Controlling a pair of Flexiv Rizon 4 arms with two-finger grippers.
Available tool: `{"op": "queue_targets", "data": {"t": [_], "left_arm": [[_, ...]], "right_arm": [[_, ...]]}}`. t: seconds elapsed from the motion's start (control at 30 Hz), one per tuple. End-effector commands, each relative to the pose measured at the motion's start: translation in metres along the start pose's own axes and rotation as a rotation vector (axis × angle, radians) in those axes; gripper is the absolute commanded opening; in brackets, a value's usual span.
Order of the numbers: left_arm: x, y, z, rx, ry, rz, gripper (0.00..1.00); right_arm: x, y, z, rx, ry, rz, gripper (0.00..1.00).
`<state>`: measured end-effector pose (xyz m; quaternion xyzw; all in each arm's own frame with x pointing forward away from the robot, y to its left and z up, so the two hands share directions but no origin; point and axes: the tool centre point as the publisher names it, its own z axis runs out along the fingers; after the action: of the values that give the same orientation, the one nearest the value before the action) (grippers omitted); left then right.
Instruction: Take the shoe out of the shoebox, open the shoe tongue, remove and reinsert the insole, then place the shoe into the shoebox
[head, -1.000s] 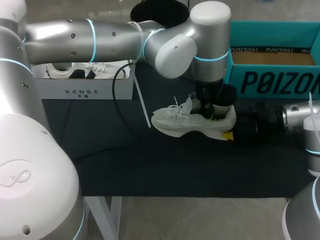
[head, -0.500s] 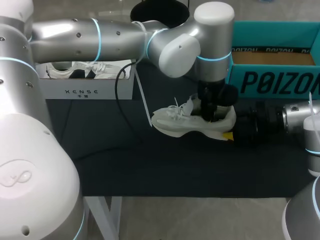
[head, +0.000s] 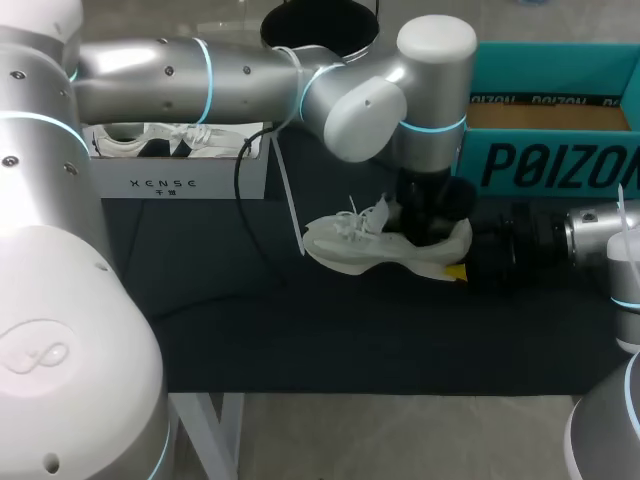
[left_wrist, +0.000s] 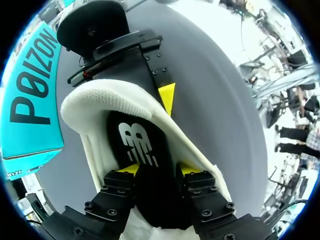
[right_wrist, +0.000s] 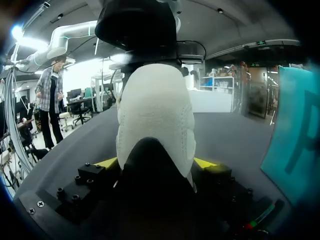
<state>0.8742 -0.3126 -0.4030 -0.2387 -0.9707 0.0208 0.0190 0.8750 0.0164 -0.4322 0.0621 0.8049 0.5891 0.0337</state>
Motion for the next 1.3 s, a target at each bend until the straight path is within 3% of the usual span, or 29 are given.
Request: {"op": "queue_targets", "data": {"t": [0.03,0.17,0.2,0.23,1.3], "left_arm": [[-0.006,-0.009,0.028,-0.024,0.006,-0.004,0.42],[-0.004,-0.019,0.048,-0.040,-0.001,0.004,0.42],[-0.003,-0.022,0.051,-0.042,-0.007,0.006,0.37],[-0.002,-0.025,0.053,-0.027,-0.022,0.009,0.00],[0.002,-0.019,-0.026,-0.017,-0.228,-0.001,0.00]], "right_arm": [[-0.002,-0.002,0.004,0.002,-0.001,0.001,0.00],[-0.002,-0.002,0.004,0.002,-0.001,0.001,0.00],[-0.002,-0.002,0.004,0.002,-0.001,0.001,0.00],[-0.002,-0.002,0.004,0.002,-0.001,0.001,0.00],[-0.002,-0.002,0.004,0.002,-0.001,0.001,0.00]]}}
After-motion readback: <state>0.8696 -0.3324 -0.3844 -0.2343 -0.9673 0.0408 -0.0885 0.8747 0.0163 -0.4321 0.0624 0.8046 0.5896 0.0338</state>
